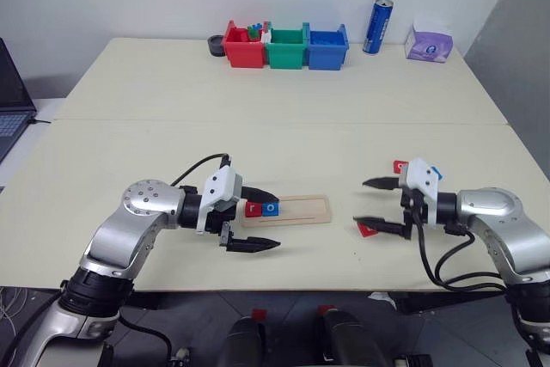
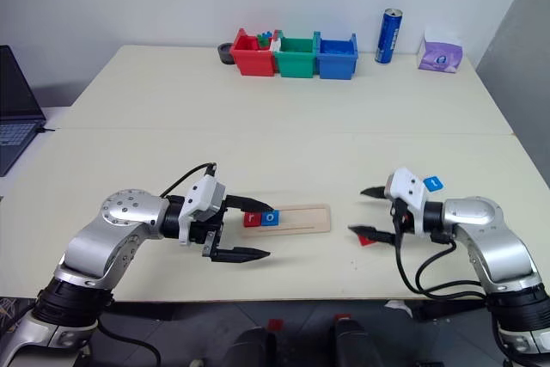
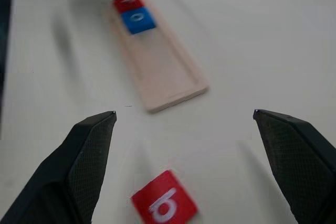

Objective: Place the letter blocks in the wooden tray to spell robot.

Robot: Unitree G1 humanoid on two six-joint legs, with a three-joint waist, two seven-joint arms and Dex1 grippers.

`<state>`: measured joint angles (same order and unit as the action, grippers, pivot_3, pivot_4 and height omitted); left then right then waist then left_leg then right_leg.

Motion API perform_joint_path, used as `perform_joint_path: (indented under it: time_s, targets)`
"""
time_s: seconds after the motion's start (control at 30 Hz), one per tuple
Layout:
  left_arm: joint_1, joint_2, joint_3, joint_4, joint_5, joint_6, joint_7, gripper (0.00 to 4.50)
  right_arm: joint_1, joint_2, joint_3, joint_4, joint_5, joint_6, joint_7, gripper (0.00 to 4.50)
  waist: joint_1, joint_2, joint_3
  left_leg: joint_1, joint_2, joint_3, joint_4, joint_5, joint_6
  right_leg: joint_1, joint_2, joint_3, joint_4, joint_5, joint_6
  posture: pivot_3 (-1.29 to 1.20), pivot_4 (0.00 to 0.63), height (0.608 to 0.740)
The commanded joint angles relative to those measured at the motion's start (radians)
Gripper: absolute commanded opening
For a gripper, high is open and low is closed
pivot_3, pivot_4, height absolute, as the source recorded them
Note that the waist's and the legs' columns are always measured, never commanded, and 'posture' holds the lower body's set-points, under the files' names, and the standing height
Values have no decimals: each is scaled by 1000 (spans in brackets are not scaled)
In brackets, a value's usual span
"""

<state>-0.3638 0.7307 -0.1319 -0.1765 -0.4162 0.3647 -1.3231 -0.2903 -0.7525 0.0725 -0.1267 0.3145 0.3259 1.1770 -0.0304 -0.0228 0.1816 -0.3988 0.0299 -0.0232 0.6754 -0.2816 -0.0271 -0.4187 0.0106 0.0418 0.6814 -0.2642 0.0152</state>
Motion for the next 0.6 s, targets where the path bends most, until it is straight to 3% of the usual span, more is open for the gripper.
perform_joint_path:
  time_s: [0.03,0.23,0.6]
  targets:
    - [-7,17,7,-12,-4,-18,-16,4500,-18,-23,34,94,-35,-150,100,4457,0,0,0,0,0,0,0,0,0,0,0,0,0,0,0,0,150,740]
    - [3,14,2,-31,-7,-14,-12,4500,-73,-30,91,284,-128,-371,180,4457,0,0,0,1,0,0,2,0,0,1,0,0,1,0,0,0,150,740]
    - [3,17,-2,-33,-8,-14,-28,4500,-121,13,117,419,-172,-442,185,4457,1,0,0,1,0,0,2,0,0,1,0,0,1,0,0,0,150,740]
